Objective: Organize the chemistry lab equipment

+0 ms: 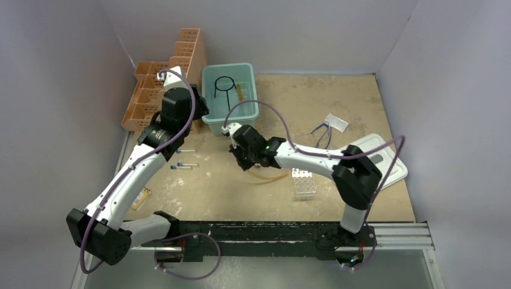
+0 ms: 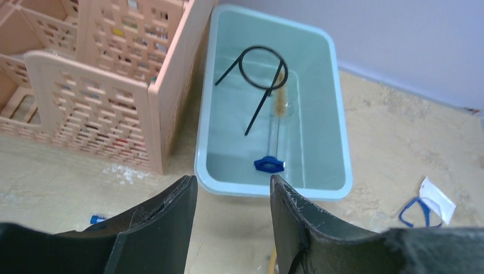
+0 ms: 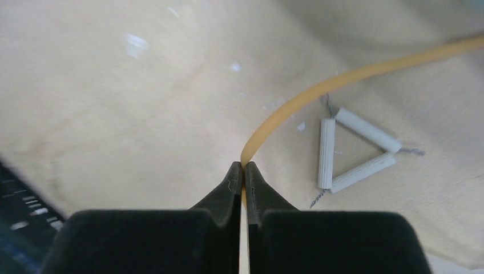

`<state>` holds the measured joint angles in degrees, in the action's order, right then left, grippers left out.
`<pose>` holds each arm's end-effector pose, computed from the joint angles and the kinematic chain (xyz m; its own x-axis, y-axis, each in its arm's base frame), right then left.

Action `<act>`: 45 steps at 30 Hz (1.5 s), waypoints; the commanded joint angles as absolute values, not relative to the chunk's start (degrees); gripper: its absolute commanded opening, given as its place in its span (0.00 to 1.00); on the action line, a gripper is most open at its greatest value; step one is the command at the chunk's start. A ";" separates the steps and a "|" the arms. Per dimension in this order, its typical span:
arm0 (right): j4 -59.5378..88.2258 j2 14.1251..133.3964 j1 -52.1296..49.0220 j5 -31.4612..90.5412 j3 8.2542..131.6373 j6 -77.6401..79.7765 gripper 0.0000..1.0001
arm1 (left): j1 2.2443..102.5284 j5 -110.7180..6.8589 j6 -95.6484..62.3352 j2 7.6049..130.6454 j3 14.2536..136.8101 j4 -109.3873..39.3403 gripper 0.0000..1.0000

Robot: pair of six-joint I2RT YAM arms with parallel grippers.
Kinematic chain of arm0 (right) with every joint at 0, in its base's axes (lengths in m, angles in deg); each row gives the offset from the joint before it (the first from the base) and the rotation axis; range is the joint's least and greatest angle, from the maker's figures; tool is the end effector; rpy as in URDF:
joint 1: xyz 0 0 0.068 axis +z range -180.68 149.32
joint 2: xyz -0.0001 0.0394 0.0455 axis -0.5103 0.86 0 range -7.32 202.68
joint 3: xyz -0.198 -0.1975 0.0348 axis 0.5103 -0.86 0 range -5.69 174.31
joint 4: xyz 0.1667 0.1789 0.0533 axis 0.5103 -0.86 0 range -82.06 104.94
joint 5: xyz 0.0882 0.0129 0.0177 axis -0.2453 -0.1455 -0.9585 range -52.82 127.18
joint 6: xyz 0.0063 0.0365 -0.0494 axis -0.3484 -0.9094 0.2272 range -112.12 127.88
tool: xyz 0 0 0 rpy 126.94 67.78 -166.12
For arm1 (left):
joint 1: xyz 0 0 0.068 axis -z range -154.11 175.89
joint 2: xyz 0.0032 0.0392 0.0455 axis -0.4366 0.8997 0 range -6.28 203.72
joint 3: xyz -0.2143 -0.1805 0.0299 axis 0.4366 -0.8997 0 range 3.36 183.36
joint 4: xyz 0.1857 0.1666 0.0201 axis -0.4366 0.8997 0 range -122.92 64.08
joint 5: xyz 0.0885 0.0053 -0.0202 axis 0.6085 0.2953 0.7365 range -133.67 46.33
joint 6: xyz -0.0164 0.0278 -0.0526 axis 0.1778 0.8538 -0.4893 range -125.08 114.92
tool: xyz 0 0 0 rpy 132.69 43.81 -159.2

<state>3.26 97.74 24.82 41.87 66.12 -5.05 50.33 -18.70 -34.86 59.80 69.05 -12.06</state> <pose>0.2320 0.3308 0.2147 -0.5664 -0.4303 -0.7029 -0.6790 0.7270 0.1022 0.2366 -0.0860 0.3796 -0.2949 -0.3606 -0.8849 -0.1492 0.9321 -0.3301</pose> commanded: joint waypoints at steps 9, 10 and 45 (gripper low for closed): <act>6.60 80.23 15.60 26.91 83.34 -1.70 0.00 | 50.23 -12.10 -34.25 61.69 83.06 -14.75 0.49; 7.51 80.09 14.90 26.54 84.53 -1.74 0.00 | 50.22 -11.71 -34.32 61.86 83.49 -14.98 0.49; 20.90 108.65 5.54 22.30 109.62 -0.06 0.00 | 48.19 -9.07 -34.90 71.79 86.92 -13.77 0.50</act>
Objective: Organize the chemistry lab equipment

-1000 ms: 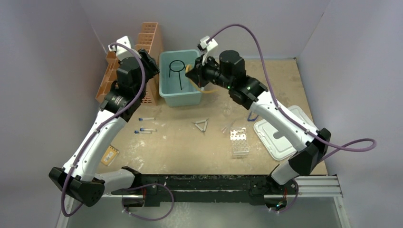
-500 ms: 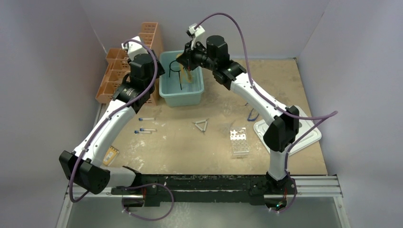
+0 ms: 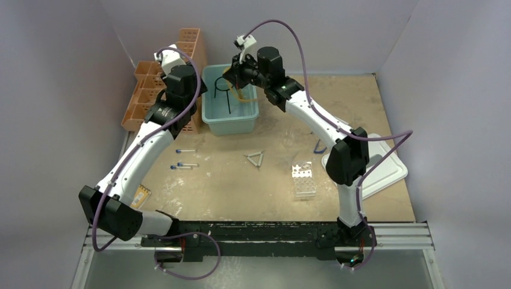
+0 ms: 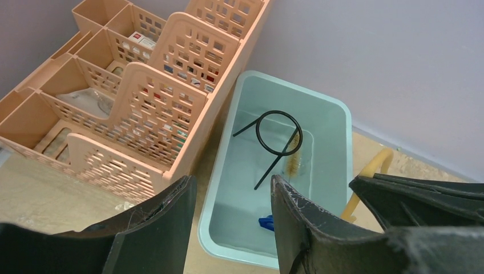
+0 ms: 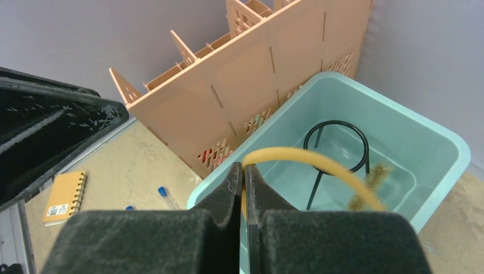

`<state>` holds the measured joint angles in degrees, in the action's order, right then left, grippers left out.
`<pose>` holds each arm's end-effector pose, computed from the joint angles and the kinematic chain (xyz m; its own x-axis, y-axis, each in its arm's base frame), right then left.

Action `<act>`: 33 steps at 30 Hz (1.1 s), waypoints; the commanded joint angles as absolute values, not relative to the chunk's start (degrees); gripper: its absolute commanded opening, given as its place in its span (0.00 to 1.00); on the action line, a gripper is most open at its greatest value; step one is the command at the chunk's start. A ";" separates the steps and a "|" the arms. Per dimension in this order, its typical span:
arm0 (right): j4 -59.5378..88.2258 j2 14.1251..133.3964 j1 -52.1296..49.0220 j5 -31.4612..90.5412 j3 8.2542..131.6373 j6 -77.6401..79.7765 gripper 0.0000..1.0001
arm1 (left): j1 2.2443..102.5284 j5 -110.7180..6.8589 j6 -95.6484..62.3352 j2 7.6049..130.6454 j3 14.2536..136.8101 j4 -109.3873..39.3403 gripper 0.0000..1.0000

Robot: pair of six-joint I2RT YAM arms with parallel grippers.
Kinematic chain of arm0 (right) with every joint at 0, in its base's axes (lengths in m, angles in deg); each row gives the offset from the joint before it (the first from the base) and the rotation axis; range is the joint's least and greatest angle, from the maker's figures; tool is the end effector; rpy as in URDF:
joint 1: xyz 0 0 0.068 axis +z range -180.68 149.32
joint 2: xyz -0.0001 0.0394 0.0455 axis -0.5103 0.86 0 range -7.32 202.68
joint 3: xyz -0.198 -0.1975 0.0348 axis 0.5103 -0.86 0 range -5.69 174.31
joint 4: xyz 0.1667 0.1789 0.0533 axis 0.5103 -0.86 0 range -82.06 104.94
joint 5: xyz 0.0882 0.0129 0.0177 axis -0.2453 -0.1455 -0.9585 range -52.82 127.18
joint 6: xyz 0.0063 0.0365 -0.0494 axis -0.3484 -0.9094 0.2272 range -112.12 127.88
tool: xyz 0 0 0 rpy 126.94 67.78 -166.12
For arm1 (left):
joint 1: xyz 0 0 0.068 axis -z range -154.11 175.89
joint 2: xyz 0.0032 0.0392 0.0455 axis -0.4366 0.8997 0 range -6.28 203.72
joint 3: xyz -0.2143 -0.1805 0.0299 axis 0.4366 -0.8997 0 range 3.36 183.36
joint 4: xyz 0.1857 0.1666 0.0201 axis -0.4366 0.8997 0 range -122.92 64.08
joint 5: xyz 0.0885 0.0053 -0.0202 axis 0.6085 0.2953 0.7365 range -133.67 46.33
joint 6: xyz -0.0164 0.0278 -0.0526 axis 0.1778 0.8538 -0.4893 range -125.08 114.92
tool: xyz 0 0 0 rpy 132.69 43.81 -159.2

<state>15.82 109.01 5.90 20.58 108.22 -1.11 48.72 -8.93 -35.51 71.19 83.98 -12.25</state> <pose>0.3897 0.3058 0.4053 -0.1466 0.0779 -0.9861 -0.7872 0.5945 0.1639 0.2842 -0.0909 0.4192 -0.1472 -0.3897 -0.9091 -0.2975 0.8940 -0.3351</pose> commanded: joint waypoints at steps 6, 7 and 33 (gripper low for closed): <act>23.39 110.38 5.12 21.20 106.82 -0.99 0.00 | 47.95 -9.31 -34.40 72.51 87.39 -13.76 0.50; 23.79 110.51 5.09 20.92 106.78 -1.26 0.00 | 47.87 -9.30 -34.35 72.59 87.46 -13.81 0.50; 29.31 119.58 6.73 10.77 104.04 -8.29 0.00 | 47.24 -10.58 -33.12 72.52 87.75 -13.03 0.50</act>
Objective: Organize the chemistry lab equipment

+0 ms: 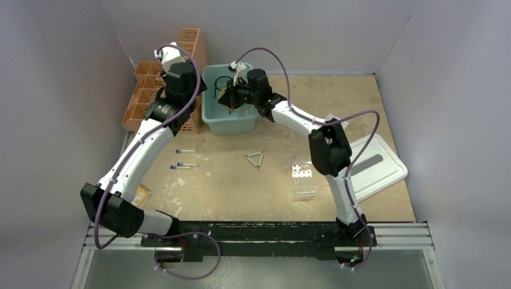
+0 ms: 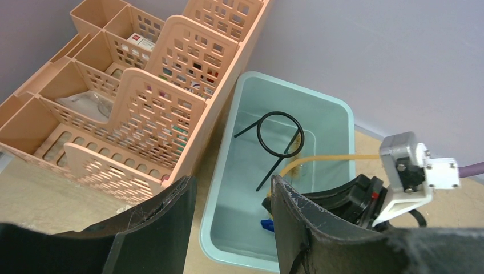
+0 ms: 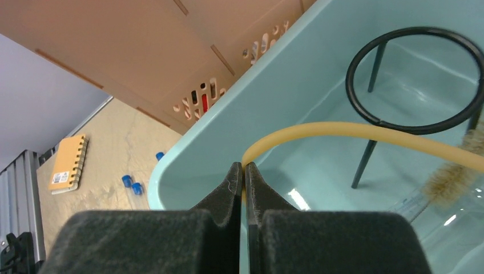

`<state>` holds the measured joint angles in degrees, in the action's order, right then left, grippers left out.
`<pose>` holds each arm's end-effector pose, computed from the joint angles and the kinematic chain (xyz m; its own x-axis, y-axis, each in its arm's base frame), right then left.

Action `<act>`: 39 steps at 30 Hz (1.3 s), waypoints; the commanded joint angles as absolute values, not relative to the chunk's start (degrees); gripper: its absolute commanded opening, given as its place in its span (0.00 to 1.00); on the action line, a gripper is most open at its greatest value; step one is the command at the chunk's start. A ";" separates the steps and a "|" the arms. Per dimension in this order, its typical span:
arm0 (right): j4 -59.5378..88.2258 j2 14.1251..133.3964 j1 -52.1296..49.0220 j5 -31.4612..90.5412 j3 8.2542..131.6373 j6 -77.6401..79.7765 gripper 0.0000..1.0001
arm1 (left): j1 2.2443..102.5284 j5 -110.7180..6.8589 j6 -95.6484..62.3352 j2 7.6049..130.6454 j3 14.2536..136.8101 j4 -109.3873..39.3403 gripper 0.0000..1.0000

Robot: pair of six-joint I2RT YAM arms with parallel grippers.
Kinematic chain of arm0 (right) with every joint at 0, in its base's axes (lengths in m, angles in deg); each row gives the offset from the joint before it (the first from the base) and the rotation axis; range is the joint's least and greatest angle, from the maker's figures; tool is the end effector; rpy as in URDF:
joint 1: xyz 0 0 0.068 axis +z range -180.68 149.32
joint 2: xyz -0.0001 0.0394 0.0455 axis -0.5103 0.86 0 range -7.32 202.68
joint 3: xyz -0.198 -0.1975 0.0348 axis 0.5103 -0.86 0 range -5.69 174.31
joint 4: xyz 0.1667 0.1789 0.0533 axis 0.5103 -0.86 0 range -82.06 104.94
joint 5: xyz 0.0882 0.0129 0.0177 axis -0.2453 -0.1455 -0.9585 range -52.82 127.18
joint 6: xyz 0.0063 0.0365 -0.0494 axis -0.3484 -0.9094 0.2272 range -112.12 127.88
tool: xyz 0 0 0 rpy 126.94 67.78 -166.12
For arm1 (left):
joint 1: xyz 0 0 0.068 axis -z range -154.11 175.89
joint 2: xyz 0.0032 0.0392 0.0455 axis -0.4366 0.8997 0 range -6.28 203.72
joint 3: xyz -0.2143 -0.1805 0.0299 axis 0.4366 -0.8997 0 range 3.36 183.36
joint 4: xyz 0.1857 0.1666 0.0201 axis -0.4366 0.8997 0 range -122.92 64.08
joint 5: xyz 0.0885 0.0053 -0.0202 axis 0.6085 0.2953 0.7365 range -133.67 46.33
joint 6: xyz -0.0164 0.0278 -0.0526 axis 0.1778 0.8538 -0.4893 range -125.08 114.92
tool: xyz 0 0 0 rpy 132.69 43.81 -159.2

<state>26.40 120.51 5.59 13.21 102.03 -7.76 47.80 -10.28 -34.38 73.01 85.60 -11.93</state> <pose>0.4260 0.3361 0.2880 -0.3499 0.0489 -0.9355 -0.7997 0.5046 0.3255 0.2936 -0.0905 0.4189 -0.1656 -0.3739 -0.9126 -0.2923 0.9024 -0.3167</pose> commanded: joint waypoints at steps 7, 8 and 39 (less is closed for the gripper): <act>28.56 120.51 8.30 10.92 104.55 -7.47 0.00 | 47.16 -11.00 -32.90 71.97 87.15 -12.95 0.50; 28.25 120.55 8.52 11.05 104.79 -7.21 0.00 | 47.16 -11.02 -32.86 71.87 87.06 -12.96 0.50; 11.16 99.83 6.63 36.71 99.99 -7.01 0.57 | 47.07 -20.95 -32.45 67.28 84.18 -14.54 0.67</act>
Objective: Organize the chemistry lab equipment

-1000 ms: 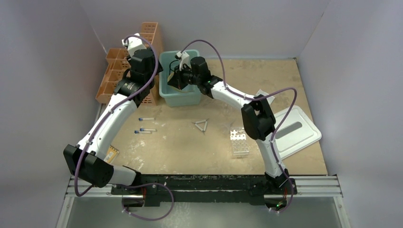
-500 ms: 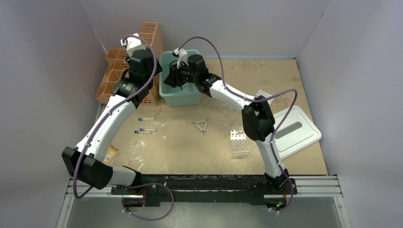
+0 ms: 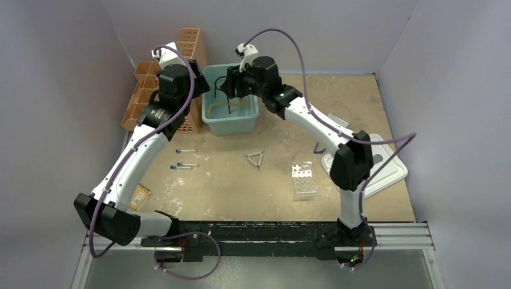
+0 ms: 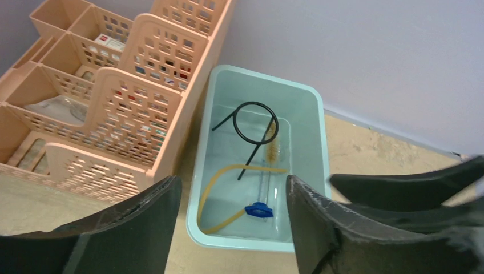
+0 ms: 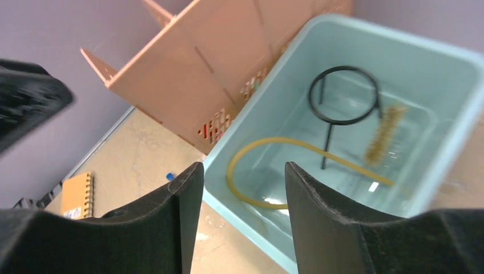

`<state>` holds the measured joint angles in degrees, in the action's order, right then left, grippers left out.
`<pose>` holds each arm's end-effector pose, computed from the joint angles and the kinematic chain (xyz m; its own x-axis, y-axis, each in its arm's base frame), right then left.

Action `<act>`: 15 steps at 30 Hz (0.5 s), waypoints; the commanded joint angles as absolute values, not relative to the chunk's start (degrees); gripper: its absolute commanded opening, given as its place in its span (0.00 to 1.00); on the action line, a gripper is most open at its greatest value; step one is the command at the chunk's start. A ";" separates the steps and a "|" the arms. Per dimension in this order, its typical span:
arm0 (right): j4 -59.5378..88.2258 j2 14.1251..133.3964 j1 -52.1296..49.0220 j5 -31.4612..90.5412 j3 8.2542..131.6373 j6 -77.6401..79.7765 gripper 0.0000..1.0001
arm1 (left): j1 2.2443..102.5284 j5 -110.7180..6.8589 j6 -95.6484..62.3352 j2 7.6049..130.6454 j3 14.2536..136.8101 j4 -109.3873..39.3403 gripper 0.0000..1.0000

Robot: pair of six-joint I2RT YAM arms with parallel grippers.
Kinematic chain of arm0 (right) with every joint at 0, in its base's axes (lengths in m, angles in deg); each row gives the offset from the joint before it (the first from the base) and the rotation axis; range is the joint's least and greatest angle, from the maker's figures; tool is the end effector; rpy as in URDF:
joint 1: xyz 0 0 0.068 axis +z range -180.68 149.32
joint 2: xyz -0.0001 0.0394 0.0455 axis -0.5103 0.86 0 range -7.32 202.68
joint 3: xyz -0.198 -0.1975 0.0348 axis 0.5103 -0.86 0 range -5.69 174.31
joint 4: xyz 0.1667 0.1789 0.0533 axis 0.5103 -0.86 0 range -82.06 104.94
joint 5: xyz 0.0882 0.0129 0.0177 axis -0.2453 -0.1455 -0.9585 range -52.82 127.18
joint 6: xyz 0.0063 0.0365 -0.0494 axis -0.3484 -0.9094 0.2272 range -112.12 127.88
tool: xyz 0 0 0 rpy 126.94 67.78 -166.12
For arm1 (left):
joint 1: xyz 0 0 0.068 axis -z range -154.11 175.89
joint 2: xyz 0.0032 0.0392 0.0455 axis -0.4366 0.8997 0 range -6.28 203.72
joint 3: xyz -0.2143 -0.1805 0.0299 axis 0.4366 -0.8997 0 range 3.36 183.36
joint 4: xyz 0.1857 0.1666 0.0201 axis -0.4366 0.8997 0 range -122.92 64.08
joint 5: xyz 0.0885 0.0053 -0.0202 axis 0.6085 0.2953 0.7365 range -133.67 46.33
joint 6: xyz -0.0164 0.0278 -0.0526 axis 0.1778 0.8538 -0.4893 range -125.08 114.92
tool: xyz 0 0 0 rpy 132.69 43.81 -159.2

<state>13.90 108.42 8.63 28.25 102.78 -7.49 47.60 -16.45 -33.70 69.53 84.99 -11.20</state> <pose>0.3793 0.3200 0.3723 -0.3054 0.0886 -0.9481 -0.6884 0.6674 0.2840 0.2771 -0.0874 0.4301 -0.1853 -0.3847 -0.9042 -0.1919 0.9166 -0.3507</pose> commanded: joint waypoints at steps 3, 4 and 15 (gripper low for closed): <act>7.89 95.06 4.98 42.66 95.37 -7.55 0.63 | 47.07 -23.12 -32.41 66.58 82.86 -15.45 0.78; 6.63 93.68 4.26 44.78 93.83 -7.91 0.63 | 47.07 -23.68 -32.41 66.39 82.49 -15.51 0.81; -8.97 84.07 -8.13 56.21 77.99 -21.24 0.65 | 47.09 -34.74 -31.95 66.39 78.86 -20.83 0.89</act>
<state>-1.99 87.09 -4.20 51.95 82.30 -14.31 47.47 -29.30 -32.37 67.58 79.46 -14.96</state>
